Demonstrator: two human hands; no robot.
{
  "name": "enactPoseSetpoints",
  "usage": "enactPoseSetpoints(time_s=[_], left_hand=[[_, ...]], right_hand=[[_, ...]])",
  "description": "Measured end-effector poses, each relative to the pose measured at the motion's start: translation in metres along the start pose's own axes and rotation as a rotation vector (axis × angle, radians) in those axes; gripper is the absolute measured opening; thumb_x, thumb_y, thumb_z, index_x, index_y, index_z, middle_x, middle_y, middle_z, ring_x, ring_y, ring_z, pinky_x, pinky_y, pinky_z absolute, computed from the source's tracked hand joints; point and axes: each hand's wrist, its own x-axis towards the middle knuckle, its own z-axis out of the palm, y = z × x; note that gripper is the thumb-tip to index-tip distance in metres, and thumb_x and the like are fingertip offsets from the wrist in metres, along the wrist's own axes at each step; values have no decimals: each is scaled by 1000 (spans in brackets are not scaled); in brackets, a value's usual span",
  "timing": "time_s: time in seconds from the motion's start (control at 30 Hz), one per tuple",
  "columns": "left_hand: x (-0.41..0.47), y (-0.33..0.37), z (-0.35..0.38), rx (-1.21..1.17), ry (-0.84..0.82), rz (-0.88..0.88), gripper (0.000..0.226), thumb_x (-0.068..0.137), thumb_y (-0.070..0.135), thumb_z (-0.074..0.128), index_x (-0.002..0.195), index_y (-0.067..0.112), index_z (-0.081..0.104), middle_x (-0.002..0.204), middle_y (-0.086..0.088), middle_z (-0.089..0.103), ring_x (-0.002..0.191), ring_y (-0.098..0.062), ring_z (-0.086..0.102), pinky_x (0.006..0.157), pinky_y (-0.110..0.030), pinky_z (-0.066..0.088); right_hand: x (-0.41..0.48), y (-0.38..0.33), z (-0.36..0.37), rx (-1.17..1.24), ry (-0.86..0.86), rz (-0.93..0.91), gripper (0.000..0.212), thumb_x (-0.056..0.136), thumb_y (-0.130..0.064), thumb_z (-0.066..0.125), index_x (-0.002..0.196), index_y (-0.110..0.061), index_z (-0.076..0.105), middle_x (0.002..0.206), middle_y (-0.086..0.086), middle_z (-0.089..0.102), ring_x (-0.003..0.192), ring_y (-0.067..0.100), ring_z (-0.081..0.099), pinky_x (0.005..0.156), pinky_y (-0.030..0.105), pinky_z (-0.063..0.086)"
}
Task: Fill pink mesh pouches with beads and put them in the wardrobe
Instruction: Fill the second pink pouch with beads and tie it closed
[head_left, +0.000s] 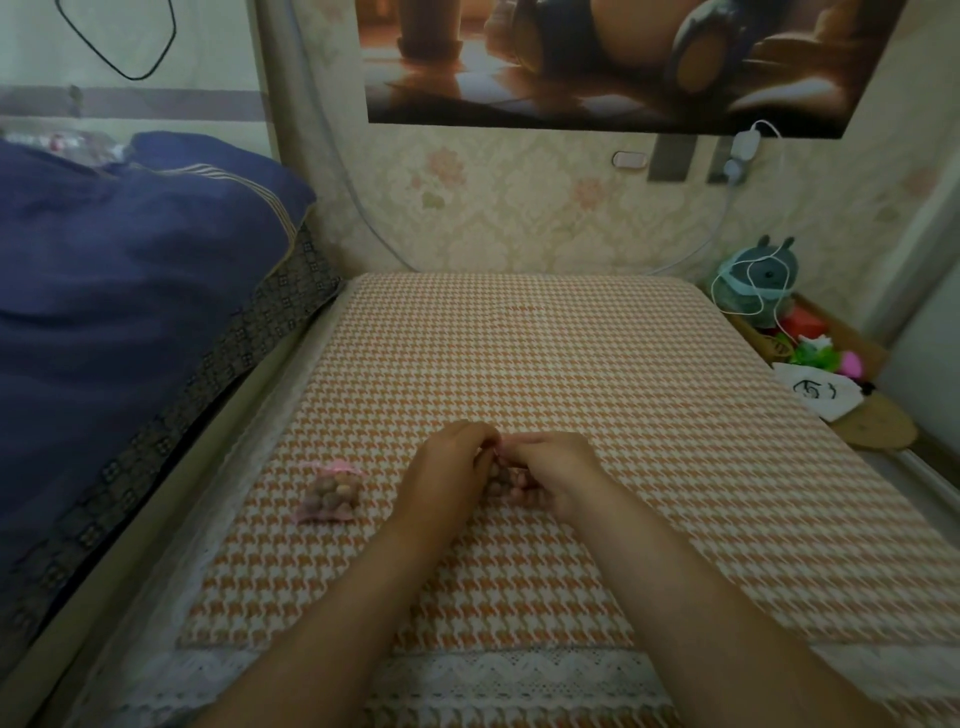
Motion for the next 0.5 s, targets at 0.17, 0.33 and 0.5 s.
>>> enactPoseSetpoints(time_s=[0.17, 0.33, 0.5], left_hand=[[3, 3, -9, -57, -68, -102, 14, 85, 13, 68, 93, 24, 72, 86, 12, 69, 69, 3, 57, 68, -8, 42], [6, 3, -16, -145, -138, -192, 14, 84, 8, 68, 87, 21, 71, 68, 17, 62, 60, 13, 57, 55, -6, 40], [7, 0, -19, -167, -159, -202, 15, 85, 9, 68, 89, 22, 62, 77, 11, 65, 64, 5, 61, 58, -12, 47]], right_hand=[[-7, -5, -5, -277, 29, -229, 9, 89, -8, 71, 84, -11, 78, 73, 9, 72, 38, 6, 59, 45, 23, 51], [-9, -10, -14, -725, -51, -507, 10, 89, -17, 72, 92, -20, 81, 74, -6, 74, 59, -4, 65, 56, 15, 48], [-11, -12, -18, -995, -88, -693, 13, 90, -22, 69, 96, -22, 81, 90, -7, 76, 80, 5, 67, 72, 17, 49]])
